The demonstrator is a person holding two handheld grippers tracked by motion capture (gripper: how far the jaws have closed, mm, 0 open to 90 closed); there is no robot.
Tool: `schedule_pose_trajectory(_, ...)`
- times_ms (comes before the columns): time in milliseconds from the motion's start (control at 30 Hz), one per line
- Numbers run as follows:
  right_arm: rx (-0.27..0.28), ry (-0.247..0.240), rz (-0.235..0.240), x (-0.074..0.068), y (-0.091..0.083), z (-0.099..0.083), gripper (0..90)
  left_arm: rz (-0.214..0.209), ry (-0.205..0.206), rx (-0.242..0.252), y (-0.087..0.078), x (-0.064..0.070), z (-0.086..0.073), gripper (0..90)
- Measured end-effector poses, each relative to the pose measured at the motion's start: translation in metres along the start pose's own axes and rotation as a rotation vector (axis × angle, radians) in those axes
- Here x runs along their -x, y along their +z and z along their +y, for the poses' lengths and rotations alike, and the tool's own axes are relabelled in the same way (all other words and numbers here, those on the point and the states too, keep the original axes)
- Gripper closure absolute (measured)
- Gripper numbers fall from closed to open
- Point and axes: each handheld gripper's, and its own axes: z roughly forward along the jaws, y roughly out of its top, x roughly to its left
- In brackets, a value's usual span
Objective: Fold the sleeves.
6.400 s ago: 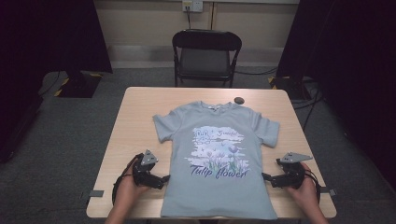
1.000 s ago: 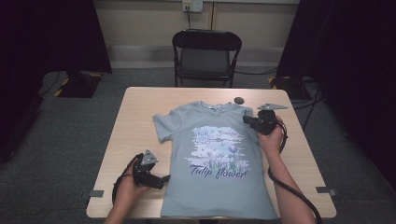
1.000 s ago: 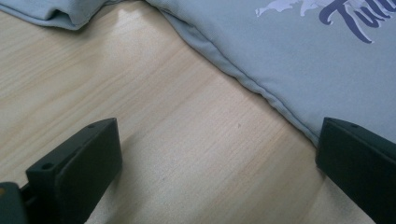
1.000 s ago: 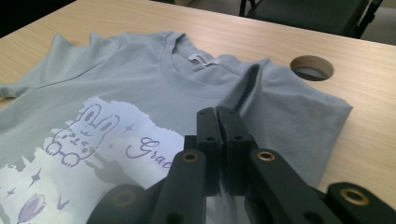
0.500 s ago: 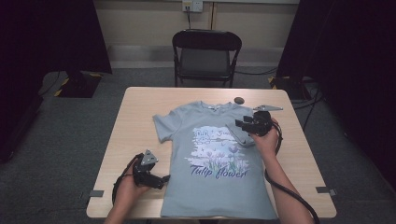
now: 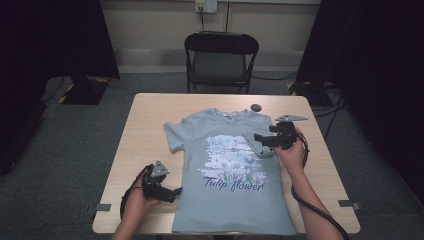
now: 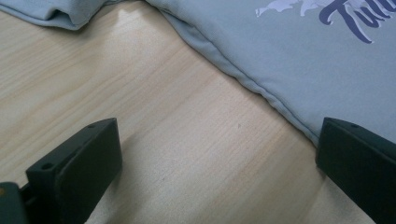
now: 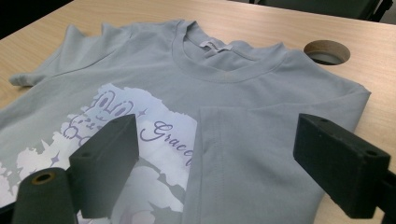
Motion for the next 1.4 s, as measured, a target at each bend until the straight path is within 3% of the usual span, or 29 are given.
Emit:
schedule_pose_trajectory(267,-0.014,-0.016,0.011,-0.002,-0.009,-0.002,11.1,0.000,0.000,0.000,0.000,0.000,0.000,0.0)
schedule_pose_trajectory(733,-0.027,-0.038,0.030,0.010,-0.029,-0.013,10.7,0.000,0.000,0.000,0.000,0.000,0.000,0.0)
schedule_pose_trajectory(1067,-0.003,-0.024,0.037,0.018,-0.048,-0.024,10.7,0.000,0.000,0.000,0.000,0.000,0.000,0.0)
schedule_pose_trajectory(1400,0.001,-0.026,0.045,0.016,-0.058,-0.037,10.7,0.000,0.000,0.000,0.000,0.000,0.000,0.0)
